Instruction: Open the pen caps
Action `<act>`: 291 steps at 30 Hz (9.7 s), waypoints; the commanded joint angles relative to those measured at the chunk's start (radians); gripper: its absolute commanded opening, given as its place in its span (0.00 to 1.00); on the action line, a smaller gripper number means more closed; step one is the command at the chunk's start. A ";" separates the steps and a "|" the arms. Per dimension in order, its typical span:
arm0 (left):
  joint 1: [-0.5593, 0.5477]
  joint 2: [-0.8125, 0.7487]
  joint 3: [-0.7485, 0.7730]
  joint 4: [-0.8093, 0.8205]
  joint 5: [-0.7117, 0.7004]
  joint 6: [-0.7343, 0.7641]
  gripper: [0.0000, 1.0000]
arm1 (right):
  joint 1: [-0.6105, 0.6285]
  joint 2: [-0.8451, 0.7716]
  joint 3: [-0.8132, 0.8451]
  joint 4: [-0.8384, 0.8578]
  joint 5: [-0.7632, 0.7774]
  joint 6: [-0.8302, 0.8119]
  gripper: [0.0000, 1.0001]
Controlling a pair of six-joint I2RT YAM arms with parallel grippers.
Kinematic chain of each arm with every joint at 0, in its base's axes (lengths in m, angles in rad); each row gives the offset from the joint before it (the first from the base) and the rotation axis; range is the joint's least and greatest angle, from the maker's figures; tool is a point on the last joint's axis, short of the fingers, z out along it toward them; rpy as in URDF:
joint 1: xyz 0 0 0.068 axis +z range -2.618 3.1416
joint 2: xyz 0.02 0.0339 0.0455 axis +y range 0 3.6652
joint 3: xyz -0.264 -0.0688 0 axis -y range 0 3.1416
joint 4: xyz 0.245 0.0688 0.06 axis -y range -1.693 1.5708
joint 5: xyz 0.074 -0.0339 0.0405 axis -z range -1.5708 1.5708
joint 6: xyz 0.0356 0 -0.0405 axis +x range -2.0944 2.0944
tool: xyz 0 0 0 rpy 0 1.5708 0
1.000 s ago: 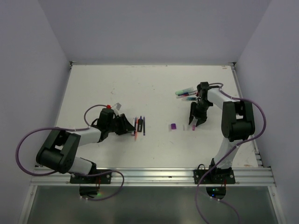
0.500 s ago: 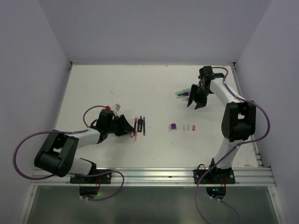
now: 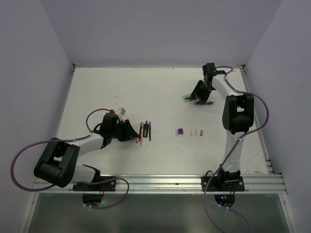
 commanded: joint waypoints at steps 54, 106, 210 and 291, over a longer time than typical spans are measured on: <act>-0.003 -0.072 0.145 -0.201 -0.194 0.123 0.40 | -0.088 0.044 0.123 -0.107 0.185 0.064 0.46; -0.003 -0.019 0.157 -0.196 -0.174 0.134 0.40 | -0.086 0.142 0.138 -0.093 0.203 0.119 0.45; -0.178 0.098 0.435 -0.161 0.387 0.063 0.00 | 0.567 -0.403 -0.190 0.168 0.065 0.230 0.00; -0.004 -0.190 0.397 -0.511 -0.051 0.200 0.00 | 0.434 -0.144 -0.088 0.087 -0.252 -0.043 0.00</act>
